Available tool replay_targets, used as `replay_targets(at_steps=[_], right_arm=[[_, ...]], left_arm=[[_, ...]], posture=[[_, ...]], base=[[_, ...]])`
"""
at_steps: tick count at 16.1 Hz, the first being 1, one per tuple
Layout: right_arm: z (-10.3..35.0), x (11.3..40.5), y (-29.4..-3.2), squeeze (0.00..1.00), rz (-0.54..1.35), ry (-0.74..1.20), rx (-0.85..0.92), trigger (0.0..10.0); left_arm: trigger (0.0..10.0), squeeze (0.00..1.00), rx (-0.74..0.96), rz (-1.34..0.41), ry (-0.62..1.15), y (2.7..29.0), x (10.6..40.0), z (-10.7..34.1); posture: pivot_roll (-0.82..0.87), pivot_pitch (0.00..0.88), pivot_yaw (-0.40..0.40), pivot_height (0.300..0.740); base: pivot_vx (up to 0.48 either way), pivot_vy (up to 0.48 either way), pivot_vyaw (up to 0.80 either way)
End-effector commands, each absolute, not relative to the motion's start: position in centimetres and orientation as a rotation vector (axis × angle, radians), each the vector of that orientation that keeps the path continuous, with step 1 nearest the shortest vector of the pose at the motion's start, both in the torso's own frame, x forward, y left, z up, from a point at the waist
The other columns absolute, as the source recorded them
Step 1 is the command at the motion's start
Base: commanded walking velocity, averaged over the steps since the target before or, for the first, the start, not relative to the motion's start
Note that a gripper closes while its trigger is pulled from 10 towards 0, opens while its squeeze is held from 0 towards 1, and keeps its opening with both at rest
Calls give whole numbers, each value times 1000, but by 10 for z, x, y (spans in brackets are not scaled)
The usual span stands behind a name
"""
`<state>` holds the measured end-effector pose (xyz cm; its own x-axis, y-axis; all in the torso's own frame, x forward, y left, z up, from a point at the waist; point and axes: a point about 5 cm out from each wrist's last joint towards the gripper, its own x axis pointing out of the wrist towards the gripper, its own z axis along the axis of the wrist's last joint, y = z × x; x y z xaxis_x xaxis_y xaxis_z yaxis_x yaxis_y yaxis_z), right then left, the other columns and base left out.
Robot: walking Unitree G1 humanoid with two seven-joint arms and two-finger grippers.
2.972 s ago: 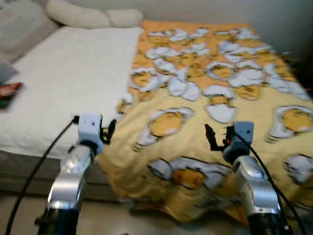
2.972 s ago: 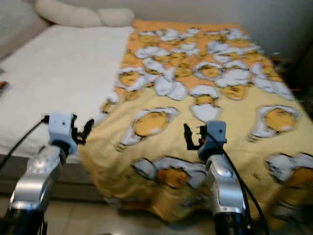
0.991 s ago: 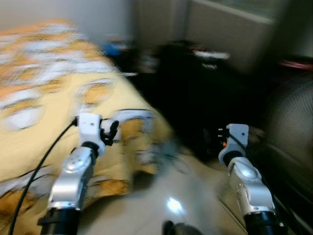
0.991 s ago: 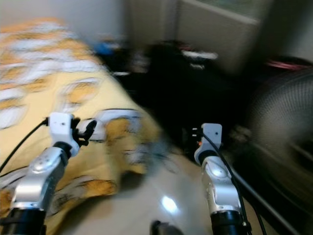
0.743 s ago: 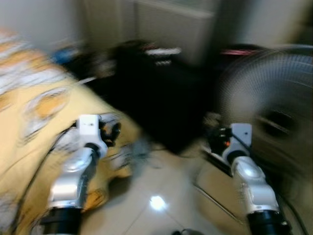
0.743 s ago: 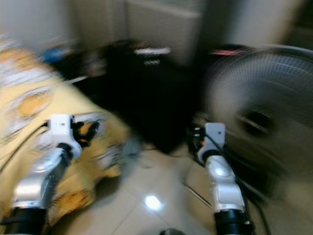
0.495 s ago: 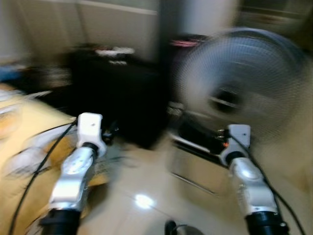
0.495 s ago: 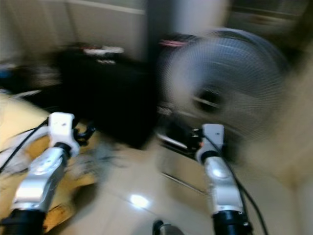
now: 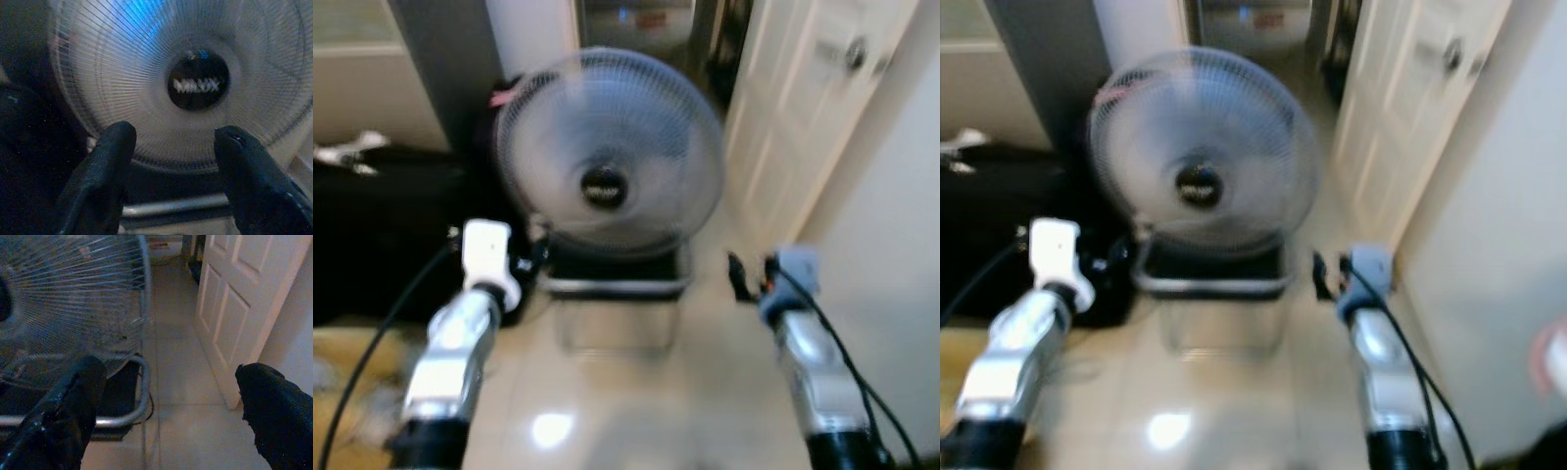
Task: Clean up the room
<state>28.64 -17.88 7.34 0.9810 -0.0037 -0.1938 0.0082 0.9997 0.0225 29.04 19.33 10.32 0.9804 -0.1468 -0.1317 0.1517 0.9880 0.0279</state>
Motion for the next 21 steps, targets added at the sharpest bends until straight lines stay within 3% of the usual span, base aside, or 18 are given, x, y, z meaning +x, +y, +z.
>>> replay_targets(at_steps=[1, 4, 18, 21], right_arm=[[77, 289, -173, 0, 11, 187, 32, 10000], [80, 290, -176, 0, 19, 164, 17, 10000], [81, 289, -172, 0, 52, 150, 12, 10000], [80, 289, -171, 0, 49, 154, 22, 10000]], left_arm=[[10000, 0, 37, -147, 130, 196, 291, 105], [10000, 0, 25, -134, 131, 196, 291, 103], [10000, 0, 17, -126, 105, 193, 292, 105], [10000, 0, 18, -131, 105, 193, 293, 105]], posture=[[-20, 0, 27, 740], [-30, 0, 30, 740], [-30, 0, 24, 740], [-29, 0, 26, 740]], base=[[375, 0, -481], [361, 0, -325], [0, 34, 0], [0, 286, 0]])
